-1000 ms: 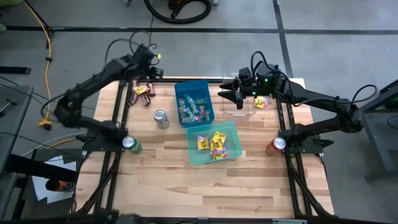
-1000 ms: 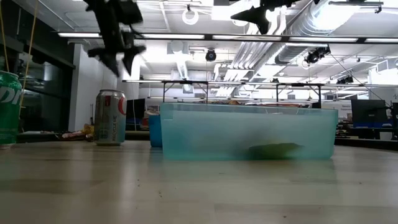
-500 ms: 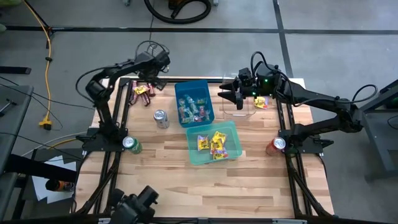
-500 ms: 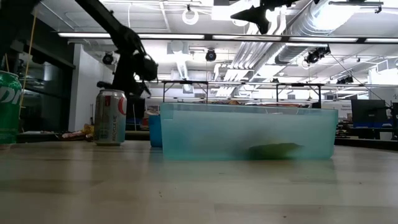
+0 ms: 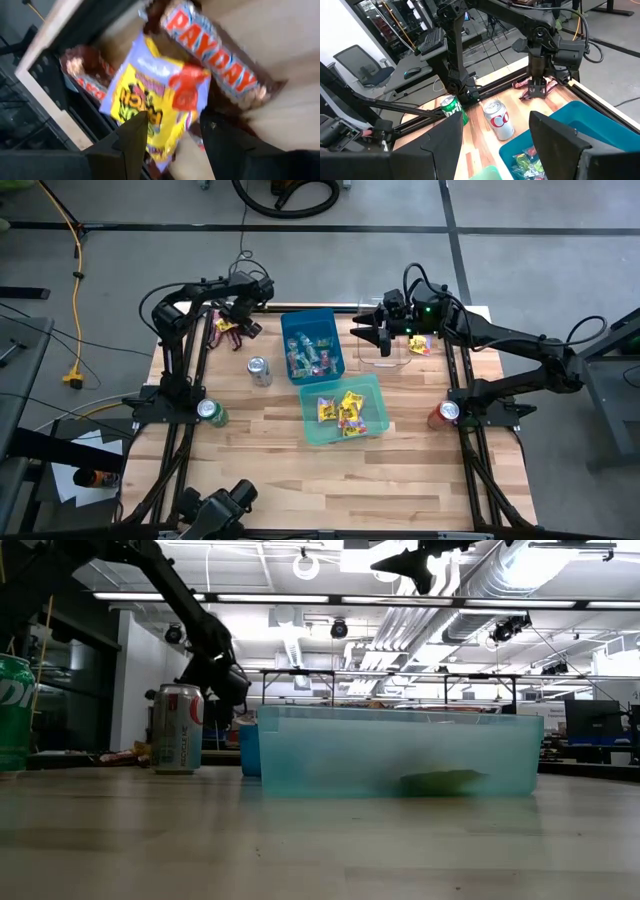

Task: Sort candy
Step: Put the yellow candy into the green bin

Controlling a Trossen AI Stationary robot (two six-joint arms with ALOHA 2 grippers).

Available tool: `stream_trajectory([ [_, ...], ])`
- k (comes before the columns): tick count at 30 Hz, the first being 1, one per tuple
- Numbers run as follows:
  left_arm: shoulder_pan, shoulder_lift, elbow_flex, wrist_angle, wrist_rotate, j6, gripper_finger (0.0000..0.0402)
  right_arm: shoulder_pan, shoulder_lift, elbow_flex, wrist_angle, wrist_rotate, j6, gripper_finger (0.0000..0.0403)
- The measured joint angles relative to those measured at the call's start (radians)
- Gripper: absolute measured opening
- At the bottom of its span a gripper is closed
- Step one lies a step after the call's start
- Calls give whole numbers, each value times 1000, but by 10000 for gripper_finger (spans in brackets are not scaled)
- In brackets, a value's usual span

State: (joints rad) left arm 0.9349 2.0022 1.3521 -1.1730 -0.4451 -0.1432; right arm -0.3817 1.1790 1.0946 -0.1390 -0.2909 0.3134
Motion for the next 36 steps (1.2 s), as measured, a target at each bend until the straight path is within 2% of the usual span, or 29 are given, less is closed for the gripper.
stream_trajectory([
  [6,4,0,0,19,-18,55,152,3,0,0,0,0,0,224],
  [8,4,0,0,18,-17,76,121,2,0,0,0,0,0,224],
  [12,4,-3,0,19,24,90,21,3,0,0,0,0,0,224],
  [13,4,-8,-1,25,41,95,12,3,0,0,0,0,0,224],
  [18,1,-121,-2,79,87,114,3,3,0,0,0,0,1,224],
  [21,1,-256,-2,173,195,98,1,3,0,0,0,0,0,224],
  [27,-27,-532,-1,371,377,-44,0,3,0,0,0,0,-3,224],
  [32,-144,-698,-1,513,532,-65,0,3,0,0,1,0,0,224],
  [36,-297,-794,-52,666,597,-101,0,3,0,0,1,0,1,224],
])
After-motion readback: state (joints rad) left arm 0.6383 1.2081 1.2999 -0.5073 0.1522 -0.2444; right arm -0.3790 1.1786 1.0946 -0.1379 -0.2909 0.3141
